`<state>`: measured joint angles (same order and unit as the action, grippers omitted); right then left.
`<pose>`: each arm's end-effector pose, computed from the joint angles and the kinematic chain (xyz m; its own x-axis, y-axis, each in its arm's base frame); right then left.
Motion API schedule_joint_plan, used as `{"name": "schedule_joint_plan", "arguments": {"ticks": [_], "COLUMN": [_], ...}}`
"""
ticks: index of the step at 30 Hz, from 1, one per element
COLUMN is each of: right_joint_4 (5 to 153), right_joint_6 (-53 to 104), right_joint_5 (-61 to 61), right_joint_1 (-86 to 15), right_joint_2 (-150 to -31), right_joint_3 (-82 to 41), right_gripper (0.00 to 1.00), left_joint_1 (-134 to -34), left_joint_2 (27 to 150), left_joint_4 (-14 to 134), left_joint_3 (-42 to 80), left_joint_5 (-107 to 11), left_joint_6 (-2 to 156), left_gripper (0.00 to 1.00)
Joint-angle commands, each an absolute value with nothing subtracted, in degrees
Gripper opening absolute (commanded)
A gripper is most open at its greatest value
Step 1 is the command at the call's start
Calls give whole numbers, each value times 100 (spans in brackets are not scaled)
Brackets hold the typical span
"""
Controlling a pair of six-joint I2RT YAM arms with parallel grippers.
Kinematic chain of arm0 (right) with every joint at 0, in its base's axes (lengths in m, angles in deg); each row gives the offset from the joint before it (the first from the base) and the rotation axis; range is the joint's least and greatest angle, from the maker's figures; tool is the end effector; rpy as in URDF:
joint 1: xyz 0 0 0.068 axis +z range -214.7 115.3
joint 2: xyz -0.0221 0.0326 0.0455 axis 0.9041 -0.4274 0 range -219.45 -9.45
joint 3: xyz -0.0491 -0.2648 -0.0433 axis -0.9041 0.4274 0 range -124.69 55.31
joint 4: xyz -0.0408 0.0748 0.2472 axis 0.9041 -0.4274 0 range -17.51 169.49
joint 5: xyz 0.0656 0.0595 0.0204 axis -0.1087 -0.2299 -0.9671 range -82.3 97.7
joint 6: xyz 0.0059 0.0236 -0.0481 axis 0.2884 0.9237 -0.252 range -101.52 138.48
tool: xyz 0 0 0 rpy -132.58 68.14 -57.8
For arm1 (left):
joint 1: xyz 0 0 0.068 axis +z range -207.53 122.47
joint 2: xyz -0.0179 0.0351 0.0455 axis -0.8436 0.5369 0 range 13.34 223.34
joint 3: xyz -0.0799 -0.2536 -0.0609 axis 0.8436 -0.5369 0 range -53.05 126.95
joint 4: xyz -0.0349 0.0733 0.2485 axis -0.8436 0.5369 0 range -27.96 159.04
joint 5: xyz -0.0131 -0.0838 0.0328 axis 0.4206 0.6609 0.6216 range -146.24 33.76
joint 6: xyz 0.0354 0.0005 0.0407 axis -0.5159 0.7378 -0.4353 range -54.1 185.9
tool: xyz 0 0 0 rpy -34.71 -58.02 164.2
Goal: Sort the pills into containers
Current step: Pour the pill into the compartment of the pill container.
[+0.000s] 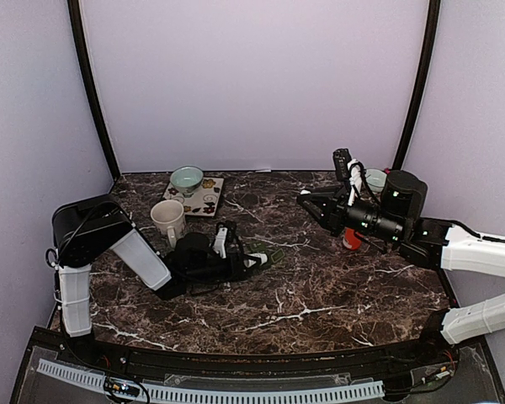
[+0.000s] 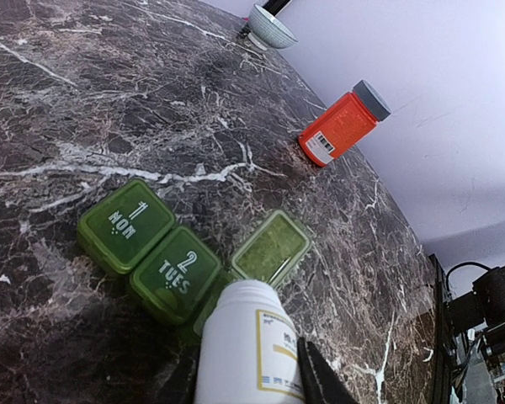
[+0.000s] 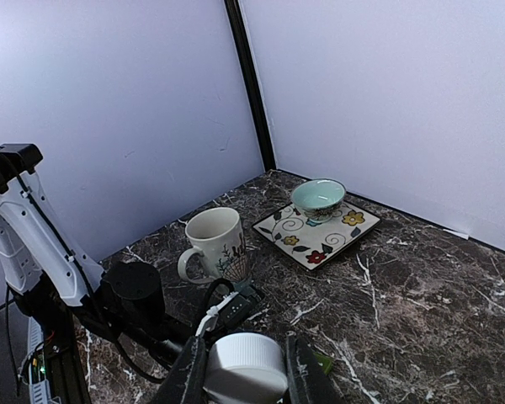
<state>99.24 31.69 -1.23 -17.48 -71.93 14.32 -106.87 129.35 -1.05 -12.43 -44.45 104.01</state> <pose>0.1705 0.1925 0.3105 -0.2099 0.1057 -0.9720 -0.8037 0.5474 0.2331 0.2304 -0.2793 0.1056 -0.6477 -0.1729 -0.7420 0.6011 0.4823 -0.6372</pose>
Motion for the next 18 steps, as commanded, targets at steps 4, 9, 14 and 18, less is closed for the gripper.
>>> {"name": "schedule_joint_plan", "arguments": {"ticks": [4,9,14,18], "right_joint_4": [10214,10207,10208,10221], "right_joint_6": [3219,3219,3219,3236], "right_joint_5": [-117,-118,-113,-126], "right_joint_1": [-1794,-1793,-1794,-1792], "right_joint_2": [-7190,-7182,-7201,-7212], "right_joint_3": [1454,1451,1436,1430], "right_gripper": [10,10,10,10], "left_joint_1": [-10753,-10754,-10754,-10754], "left_joint_2": [12628,12590,12516,12472], "left_joint_4": [11,61,245,401], "left_joint_3": [-1104,-1134,-1111,-1088], "left_joint_5": [-4473,-4498,-4541,-4568], "left_joint_6": [10252,10241,10176,10135], "left_gripper": [0,0,0,0]}}
